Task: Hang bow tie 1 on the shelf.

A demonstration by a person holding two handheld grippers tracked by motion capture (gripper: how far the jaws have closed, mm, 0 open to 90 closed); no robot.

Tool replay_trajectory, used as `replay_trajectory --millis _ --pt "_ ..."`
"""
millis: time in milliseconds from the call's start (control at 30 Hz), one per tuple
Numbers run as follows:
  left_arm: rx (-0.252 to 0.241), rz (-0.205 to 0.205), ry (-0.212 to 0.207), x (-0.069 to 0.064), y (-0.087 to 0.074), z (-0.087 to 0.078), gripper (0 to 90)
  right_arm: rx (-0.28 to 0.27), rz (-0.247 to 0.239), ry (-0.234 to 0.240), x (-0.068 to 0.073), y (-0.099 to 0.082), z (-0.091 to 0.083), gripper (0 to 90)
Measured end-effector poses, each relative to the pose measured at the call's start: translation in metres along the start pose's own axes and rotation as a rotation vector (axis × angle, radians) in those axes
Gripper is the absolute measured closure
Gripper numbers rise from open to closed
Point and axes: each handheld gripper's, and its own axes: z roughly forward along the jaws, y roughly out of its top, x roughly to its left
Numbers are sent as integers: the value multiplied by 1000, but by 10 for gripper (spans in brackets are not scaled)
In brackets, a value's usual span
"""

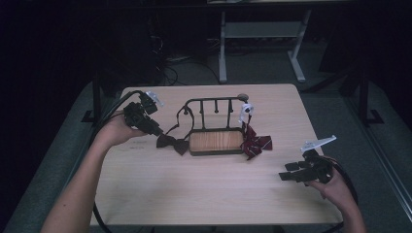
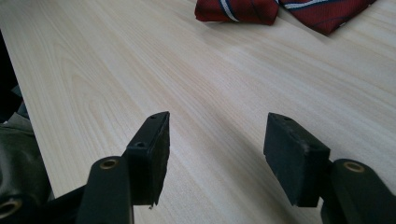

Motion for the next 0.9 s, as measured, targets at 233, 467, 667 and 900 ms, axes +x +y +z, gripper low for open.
replay_trajectory --millis 233,467,667,900 --pt "-17 4 -3 -3 -7 2 629 0 -1 -1 0 0 0 406" --pt "-32 1 -6 -8 -14 6 597 2 0 -1 1 0 0 406" --pt "-40 3 -15 -12 -21 11 575 1 0 -2 0 0 0 405" --pt "-49 5 -22 -18 -29 16 547 4 0 -1 1 0 1 406"
